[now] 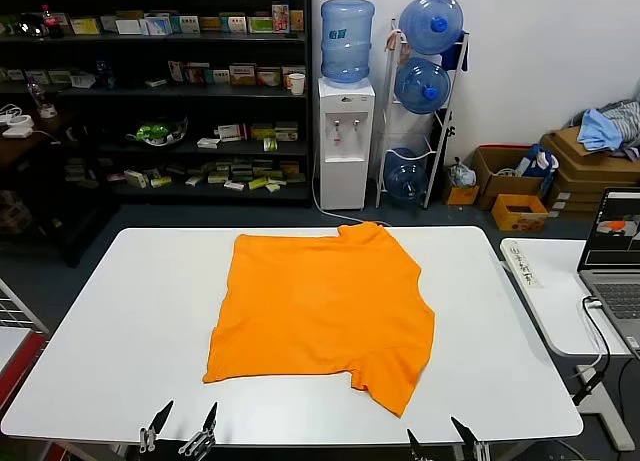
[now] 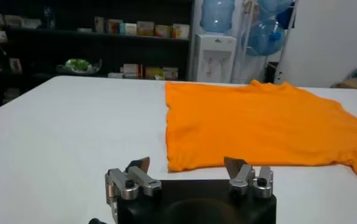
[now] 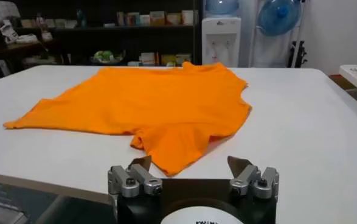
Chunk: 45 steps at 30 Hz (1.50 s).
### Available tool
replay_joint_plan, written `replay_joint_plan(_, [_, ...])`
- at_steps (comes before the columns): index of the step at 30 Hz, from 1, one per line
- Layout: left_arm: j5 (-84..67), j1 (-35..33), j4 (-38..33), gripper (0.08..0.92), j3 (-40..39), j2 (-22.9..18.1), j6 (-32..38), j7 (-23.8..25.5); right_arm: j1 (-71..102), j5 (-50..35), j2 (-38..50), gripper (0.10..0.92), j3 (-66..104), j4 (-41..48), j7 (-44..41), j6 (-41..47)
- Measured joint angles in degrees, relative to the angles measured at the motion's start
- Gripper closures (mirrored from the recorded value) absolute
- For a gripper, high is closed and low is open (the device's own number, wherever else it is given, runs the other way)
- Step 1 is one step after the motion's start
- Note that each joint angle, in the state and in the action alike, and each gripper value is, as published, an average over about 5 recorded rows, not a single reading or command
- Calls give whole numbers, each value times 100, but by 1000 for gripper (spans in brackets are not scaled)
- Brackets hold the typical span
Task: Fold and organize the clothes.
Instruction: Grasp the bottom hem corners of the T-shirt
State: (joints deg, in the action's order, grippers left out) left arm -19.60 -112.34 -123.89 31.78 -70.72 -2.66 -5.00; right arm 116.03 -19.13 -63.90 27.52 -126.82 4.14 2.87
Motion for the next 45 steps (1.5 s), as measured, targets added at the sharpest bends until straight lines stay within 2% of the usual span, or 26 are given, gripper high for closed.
replay_joint_plan(7, [-162,258,129,177,-12,138,-193,-17,-477,-36,-90,203,-175,99,321,401])
replay_joint_plan(15, [-450,959,569,177,-132,327,-596,25,-1358,-175,-266,203,-579,404,785,1052])
replay_joint_plan(24, [-521,1619,1068,177,-295,321,-861,18,-2044,-239,-465,203,-1002,766,995,1533])
replay_joint_plan(33, [-500,1861,1315,177,-399,305,-950,29,-2349,-214,-508,217,-1192,1016,1046,1786])
replay_joint_plan(38, [-491,1925,1373,191,-473,305,-961,21,-2387,-174,-506,340,-1245,1064,1071,1853])
replay_joint_plan(41, [-475,1947,1418,246,-511,302,-934,15,-2384,-148,-492,426,-1260,1068,1073,1869])
replay_joint_plan(45, [-431,1963,1473,364,-539,283,-879,13,-2367,-128,-474,539,-1277,1068,1081,1883])
